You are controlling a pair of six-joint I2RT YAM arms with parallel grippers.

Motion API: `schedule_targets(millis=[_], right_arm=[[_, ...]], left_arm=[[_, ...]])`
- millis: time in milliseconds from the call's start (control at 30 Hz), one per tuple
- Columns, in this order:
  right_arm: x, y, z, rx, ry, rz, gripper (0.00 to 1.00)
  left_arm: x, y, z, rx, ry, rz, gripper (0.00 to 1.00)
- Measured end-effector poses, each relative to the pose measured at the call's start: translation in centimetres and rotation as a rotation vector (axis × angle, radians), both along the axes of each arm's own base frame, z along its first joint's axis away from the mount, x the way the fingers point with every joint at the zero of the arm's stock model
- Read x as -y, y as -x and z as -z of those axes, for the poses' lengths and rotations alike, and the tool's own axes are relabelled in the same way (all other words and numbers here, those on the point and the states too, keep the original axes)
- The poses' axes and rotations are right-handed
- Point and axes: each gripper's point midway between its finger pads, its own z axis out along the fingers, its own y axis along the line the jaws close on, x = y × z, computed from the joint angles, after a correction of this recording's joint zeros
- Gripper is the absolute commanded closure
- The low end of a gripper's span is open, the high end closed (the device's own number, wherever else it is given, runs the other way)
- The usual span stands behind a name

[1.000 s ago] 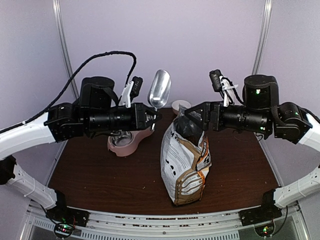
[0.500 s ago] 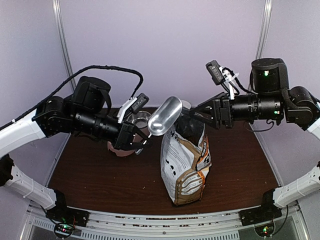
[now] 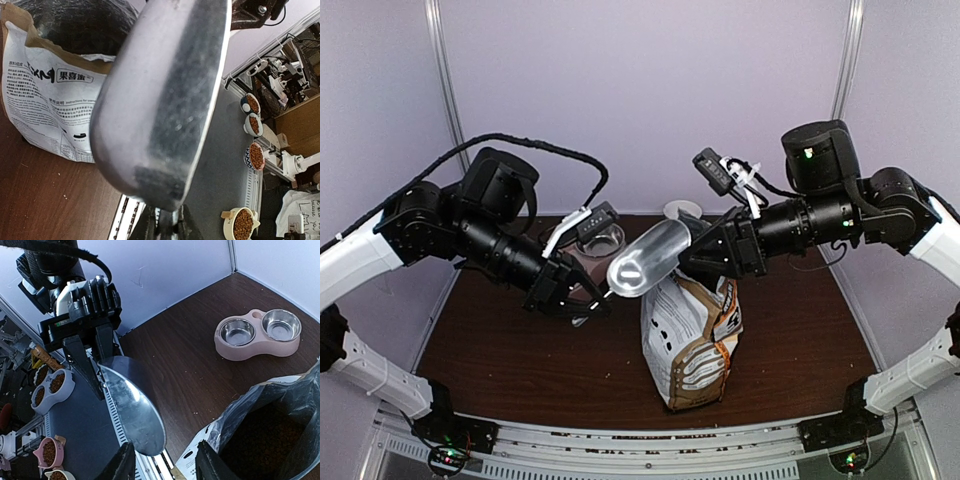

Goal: Serve the pet food
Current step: Pass from the left arm to the right

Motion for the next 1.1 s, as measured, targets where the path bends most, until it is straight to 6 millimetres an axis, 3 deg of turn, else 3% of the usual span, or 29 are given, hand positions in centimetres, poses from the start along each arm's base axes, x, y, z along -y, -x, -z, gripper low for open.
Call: schedule_targets(millis=[300,633,800,1100], right_arm=[[-0.6,1.0,-0.1,-0.028,-0.019,-0.062,0.53],[-0.8,1.1,-0.3,-0.026,-0.029,-0.069,0.84],[-0.8,1.1,-0.4,-0.025,-0.032,-0.072,0.91],[-0.9,1.4,-0.2,-0.021,-0.028,-0.096,0.90]], left_arm=[[0.1,0.2,1.0,-0.007,-0.037,0.029,1.00],[0.1,1.3,1.4,-0.004,-0.051,0.075,1.00],[0.2,2.1,1.4,-0.003,-0.058,0.102,1.00],[0.1,2.0,1.6,0.001,-0.069,0.104,1.00]])
